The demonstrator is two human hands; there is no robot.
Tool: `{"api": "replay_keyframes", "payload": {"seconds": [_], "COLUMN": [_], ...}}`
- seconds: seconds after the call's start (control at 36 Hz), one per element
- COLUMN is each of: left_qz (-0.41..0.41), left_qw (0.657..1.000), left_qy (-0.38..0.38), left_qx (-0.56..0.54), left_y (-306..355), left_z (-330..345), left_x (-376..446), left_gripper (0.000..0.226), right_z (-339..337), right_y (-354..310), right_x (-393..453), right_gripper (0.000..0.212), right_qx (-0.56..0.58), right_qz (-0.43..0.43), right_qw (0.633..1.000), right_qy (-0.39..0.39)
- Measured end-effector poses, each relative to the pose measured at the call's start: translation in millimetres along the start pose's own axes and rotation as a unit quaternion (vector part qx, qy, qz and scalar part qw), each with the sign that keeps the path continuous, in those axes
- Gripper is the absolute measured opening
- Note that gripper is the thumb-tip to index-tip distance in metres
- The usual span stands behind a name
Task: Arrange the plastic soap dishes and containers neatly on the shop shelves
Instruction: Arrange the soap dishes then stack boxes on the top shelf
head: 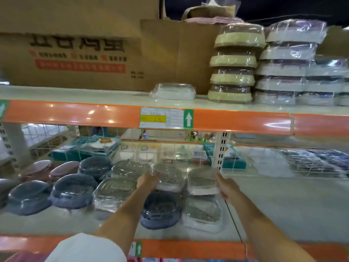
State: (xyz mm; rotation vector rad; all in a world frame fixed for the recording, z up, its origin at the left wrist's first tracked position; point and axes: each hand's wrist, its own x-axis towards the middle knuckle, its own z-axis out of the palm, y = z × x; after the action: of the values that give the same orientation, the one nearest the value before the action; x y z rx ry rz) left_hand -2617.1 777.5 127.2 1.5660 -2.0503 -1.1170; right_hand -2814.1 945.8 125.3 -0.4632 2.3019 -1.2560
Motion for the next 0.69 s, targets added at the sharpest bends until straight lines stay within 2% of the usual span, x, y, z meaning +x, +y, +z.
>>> {"api": "replay_keyframes", "payload": {"seconds": [0.08,0.17,0.25,0.33,0.42,0.5,0.61,0.69], "left_qz": [-0.003,0.006,0.036,0.075,0.086,0.083,0.12,0.143], "left_qw": [1.0,1.0,0.996,0.981,0.966,0.951,0.94,0.93], "left_qy": [0.002,0.001,-0.008,0.009,0.022,0.051,0.085,0.058], "left_qx": [-0.002,0.02,0.084,0.181,0.245,0.294,0.308,0.335], "left_y": [1,2,-1,-4,-3,1,9,17], "left_z": [1,1,-1,-3,-5,-8,-13,-18], "left_x": [7,8,4,-4,-13,-20,-32,-49], "left_gripper": [0.052,0.054,0.056,0.044,0.047,0.057,0.047,0.035], "right_z": [6,17,25,26,22,16,7,-1], "right_y": [-2,-5,-5,-4,-9,-13,-16,-15], "right_x": [6,5,0,-3,-11,-19,-36,-54], "right_gripper": [0.053,0.06,0.067,0.073,0.067,0.06,0.049,0.039], "right_qx": [0.066,0.041,-0.118,-0.233,-0.286,-0.294,-0.305,-0.323], "right_qz": [0.019,0.027,-0.008,-0.01,-0.033,-0.066,-0.118,-0.173], "right_qw": [0.997,0.997,0.992,0.972,0.956,0.951,0.944,0.931], "right_qy": [-0.026,-0.065,-0.052,0.014,0.064,0.073,0.041,-0.012]}}
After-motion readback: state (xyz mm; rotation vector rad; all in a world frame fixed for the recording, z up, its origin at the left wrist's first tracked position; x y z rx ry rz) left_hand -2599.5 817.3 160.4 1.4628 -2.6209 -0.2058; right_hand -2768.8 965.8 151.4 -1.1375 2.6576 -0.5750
